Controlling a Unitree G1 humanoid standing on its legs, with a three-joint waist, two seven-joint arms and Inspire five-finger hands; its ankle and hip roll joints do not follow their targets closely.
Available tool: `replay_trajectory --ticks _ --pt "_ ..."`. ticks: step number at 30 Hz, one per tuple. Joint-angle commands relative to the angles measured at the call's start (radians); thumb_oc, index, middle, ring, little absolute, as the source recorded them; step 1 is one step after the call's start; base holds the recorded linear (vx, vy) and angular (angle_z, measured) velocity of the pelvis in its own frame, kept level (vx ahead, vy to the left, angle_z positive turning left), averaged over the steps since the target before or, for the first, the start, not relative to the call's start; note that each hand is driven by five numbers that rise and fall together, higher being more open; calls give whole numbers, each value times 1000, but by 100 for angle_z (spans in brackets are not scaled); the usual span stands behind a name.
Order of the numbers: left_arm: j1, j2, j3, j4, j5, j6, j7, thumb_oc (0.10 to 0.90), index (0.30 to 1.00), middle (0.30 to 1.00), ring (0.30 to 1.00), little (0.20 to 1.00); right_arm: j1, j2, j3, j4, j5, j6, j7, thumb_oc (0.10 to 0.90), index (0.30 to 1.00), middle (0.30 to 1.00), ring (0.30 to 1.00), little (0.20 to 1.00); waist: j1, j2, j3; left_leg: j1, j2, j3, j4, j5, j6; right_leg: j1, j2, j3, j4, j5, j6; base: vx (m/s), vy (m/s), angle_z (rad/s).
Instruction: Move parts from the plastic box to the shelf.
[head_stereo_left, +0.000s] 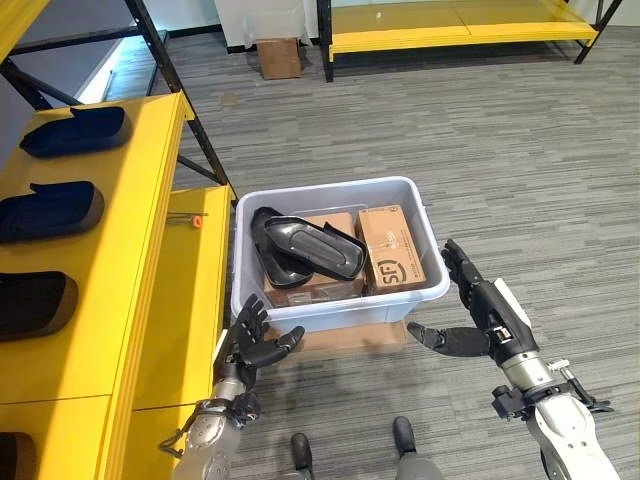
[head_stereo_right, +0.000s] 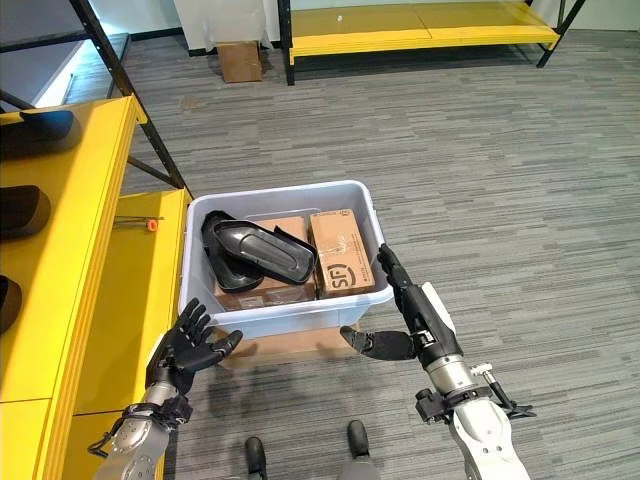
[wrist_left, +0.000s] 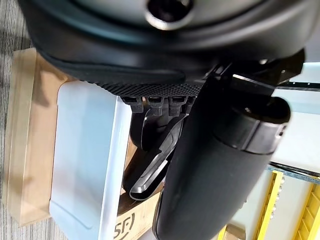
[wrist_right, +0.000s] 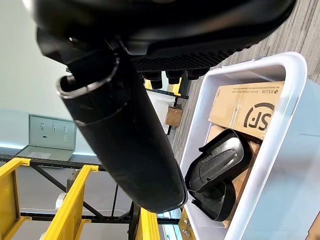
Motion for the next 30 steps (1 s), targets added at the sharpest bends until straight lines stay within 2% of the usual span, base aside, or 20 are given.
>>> replay_trajectory --ticks 1,4,9,10,11,12,13,14,15,18,19,20,21,22,23,25,27,29,30 --pt "-63 37 46 -83 18 -94 -1 900 1000 1000 1000 1000 -67 -38 -62 -64 9 -82 -25 900 1000 1000 1000 1000 7 -35 -76 -67 81 -25 54 14 -39 70 -45 -15 15 -62 29 12 50 -3" --pt "-69 41 42 -84 18 -94 3 900 1000 1000 1000 1000 -80 -35 -58 -60 11 -83 -34 900 1000 1000 1000 1000 12 -43 -73 -80 70 -35 81 -9 -28 66 -56 -16 27 -64 36 14 77 5" --pt "-81 49 36 -88 18 -90 11 900 1000 1000 1000 1000 -96 -28 -51 -60 6 -81 -41 900 1000 1000 1000 1000 20 -50 -56 -126 24 -66 171 -69 8 39 -94 -20 142 -52 54 -3 126 13" --pt "-85 49 31 -86 19 -90 12 900 1000 1000 1000 1000 -95 -25 -50 -62 3 -82 -43 900 1000 1000 1000 1000 19 -48 -53 -130 12 -76 176 -76 17 24 -101 -21 182 -34 58 -54 327 37" --pt "-102 53 17 -79 29 -87 22 900 1000 1000 1000 1000 -106 -24 -36 -58 -14 -79 -54 900 1000 1000 1000 1000 5 -29 -23 -120 -19 -94 164 -81 50 -64 -92 6 347 54 48 -58 274 33" --pt "-103 53 18 -78 29 -88 22 900 1000 1000 1000 1000 -107 -24 -36 -58 -15 -79 -54 900 1000 1000 1000 1000 6 -29 -23 -121 -19 -93 163 -81 50 -68 -92 8 352 53 48 -87 308 28" --pt "-109 59 13 -76 35 -88 26 900 1000 1000 1000 1000 -115 -25 -28 -57 -22 -79 -59 900 1000 1000 1000 1000 -1 -19 -5 -111 -28 -96 155 -79 62 -99 -80 14 409 82 36 -50 165 22" --pt "-112 60 12 -75 37 -88 27 900 1000 1000 1000 1000 -122 -25 -22 -55 -25 -78 -60 900 1000 1000 1000 1000 -4 -9 9 -100 -32 -97 146 -80 71 -131 -68 15 453 79 24 -34 240 12" --pt "-116 61 17 -74 43 -86 33 900 1000 1000 1000 1000 -127 -22 -15 -54 -30 -79 -65 900 1000 1000 1000 1000 2 -7 15 -82 -37 -83 137 -93 75 -157 -78 -26 469 72 18 17 176 3" --pt "-126 65 23 -75 39 -90 33 900 1000 1000 1000 1000 -136 -21 -11 -51 -28 -79 -68 900 1000 1000 1000 1000 -10 -12 23 -52 -49 -75 124 -109 72 -175 -74 -63 398 51 9 85 46 -22" --pt "-137 65 27 -75 32 -94 35 900 1000 1000 1000 1000 -145 -28 -13 -51 -21 -80 -66 900 1000 1000 1000 1000 -19 -20 26 -36 -55 -72 115 -116 59 -184 -70 -67 264 33 13 147 -44 -16" --pt "-149 64 27 -69 34 -97 37 900 1000 1000 1000 1000 -151 -31 -13 -54 -19 -83 -64 900 1000 1000 1000 1000 -25 -22 35 -20 -52 -72 113 -129 50 -189 -85 -71 152 55 22 141 -43 -10" --pt "-149 64 27 -69 34 -97 37 900 1000 1000 1000 1000 -151 -31 -13 -54 -19 -83 -64 900 1000 1000 1000 1000 -25 -22 35 -20 -52 -72 113 -129 50 -189 -85 -71 152 55 22 159 -80 0" --pt "-157 64 22 -60 37 -98 41 900 1000 1000 1000 1000 -156 -34 -19 -67 -23 -86 -65 900 1000 1000 1000 1000 -33 -30 38 -7 -43 -74 125 -154 33 -214 -115 -57 57 103 44 164 -102 0" --pt "-157 62 17 -57 37 -99 40 900 1000 1000 1000 1000 -152 -36 -24 -73 -27 -88 -68 900 1000 1000 1000 1000 -35 -35 39 4 -35 -70 141 -169 25 -221 -131 -76 25 120 54 225 -155 10" --pt "-146 54 12 -55 34 -97 37 900 1000 1000 1000 1000 -123 -36 -42 -89 -23 -88 -63 900 1000 1000 1000 1000 -38 -53 31 29 -36 -79 154 -191 12 -197 -135 -92 21 114 58 179 -130 2" --pt "-143 45 8 -57 42 -98 28 900 1000 1000 1000 1000 -117 -42 -54 -88 -15 -92 -58 900 1000 1000 1000 1000 -38 -74 9 49 -37 -74 152 -201 1 -171 -136 -101 23 155 71 207 -158 18" --pt "-140 42 6 -57 43 -98 25 900 1000 1000 1000 1000 -114 -45 -60 -87 -6 -93 -57 900 1000 1000 1000 1000 -40 -72 -4 54 -26 -79 151 -201 -7 -162 -124 -102 28 154 70 183 -158 56" --pt "-133 38 8 -56 36 -97 22 900 1000 1000 1000 1000 -104 -54 -74 -87 10 -96 -52 900 1000 1000 1000 1000 -46 -64 -24 67 -1 -91 132 -190 -19 -142 -97 -97 28 140 60 184 -164 44"
